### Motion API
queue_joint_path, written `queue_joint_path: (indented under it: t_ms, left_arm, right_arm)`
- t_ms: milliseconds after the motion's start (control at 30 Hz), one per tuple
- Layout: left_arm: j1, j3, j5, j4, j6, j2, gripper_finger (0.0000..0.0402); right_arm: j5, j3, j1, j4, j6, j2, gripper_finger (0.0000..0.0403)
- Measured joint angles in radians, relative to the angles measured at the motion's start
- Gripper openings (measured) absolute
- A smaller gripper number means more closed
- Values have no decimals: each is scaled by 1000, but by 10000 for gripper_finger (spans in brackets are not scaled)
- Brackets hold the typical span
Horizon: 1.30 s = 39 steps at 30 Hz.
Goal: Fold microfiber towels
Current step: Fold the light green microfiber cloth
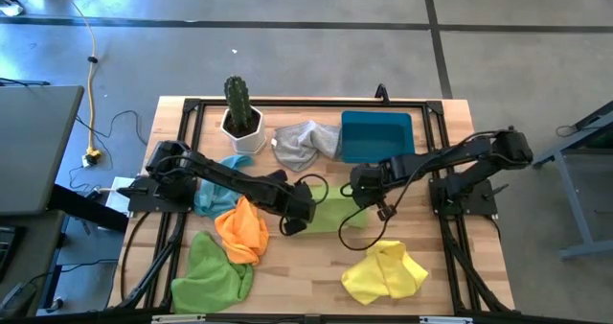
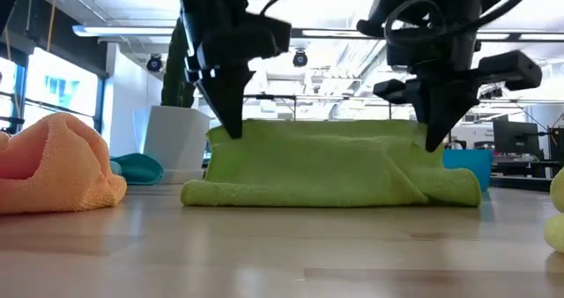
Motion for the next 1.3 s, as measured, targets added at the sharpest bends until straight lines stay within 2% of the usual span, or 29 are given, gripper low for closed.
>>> queue_joint_path:
  t_ms: [333,467,767,867,1000,1100,1200,1300]
  left_arm:
    - [22,1,-54,-3,-32,19,0]
    - [31,1,-53,-13,-34,19,0]
    - [36,1,-48,-63,-95,19,0]
    - [36,1,-45,-63,-106,19,0]
    - [36,1,-37,-63,-106,19,1]
    - [36,1,-37,-63,-106,19,4]
    - [36,1,-37,-63,-106,19,12]
    - [36,1,-37,-62,-73,19,27]
  right_arm:
    - [44,0,-37,20,-36,86,0]
    - [94,0,-38,35,-36,89,0]
    - [93,0,-37,78,-36,89,3]
    - [93,0,-37,101,-36,89,20]
    - [103,0,-37,110,-32,89,65]
    - [174,0,-37,102,33,86,90]
    - [244,17,-34,29,126,82,97]
    - [253,48,-35,-64,212,80,98]
